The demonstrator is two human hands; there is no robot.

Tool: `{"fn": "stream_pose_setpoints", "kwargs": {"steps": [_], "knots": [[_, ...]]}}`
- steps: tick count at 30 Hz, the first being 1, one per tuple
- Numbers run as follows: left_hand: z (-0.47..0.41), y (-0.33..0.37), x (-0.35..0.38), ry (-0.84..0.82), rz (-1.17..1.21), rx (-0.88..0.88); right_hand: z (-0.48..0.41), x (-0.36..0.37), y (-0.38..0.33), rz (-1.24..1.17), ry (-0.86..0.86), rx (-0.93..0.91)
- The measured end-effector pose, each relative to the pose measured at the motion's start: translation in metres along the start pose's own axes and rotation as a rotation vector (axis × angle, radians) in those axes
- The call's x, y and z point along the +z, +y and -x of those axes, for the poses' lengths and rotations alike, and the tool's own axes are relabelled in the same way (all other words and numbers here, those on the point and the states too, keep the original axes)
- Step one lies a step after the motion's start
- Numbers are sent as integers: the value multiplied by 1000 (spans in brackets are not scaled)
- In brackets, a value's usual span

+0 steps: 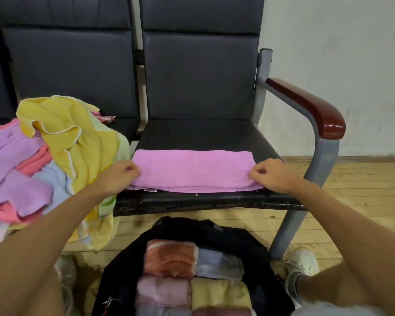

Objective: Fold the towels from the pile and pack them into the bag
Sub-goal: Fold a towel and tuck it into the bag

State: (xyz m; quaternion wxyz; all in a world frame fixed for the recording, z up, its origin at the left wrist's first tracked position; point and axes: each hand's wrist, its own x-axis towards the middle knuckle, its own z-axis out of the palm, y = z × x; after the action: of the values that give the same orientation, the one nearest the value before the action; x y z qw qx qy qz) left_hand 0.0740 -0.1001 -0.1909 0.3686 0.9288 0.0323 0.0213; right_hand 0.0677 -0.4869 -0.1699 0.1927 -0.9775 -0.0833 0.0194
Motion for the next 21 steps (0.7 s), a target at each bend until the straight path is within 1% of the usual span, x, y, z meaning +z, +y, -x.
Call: {"fn": "stream_pose_setpoints", "kwargs": {"steps": [2, 4, 7, 10, 12, 15, 17, 19, 21], "knots": [[-7, -2, 2, 102, -44, 3, -4, 0, -2, 3, 14, 54], [-12, -4, 3, 146, -112, -28, -8, 2, -2, 56, 42, 92], [-19, -7, 7, 78, -191, -149, -17, 5, -2, 98, 88, 201], [-23, 1, 10, -7, -347, -250, -25, 9, -6, 44, 28, 337], [-23, 9, 12, -19, -358, -282, -29, 12, -10, 1, 15, 379], [-21, 16, 19, 1, -224, -281, -33, 17, -19, 2, -5, 372], [-17, 18, 21, 56, -44, -277, -32, 17, -27, -6, -27, 353], [-13, 20, 16, 81, 226, -325, -32, 16, -34, -67, -40, 346], [-6, 24, 4, 32, 590, -452, -32, 14, -39, -149, -41, 359]]}}
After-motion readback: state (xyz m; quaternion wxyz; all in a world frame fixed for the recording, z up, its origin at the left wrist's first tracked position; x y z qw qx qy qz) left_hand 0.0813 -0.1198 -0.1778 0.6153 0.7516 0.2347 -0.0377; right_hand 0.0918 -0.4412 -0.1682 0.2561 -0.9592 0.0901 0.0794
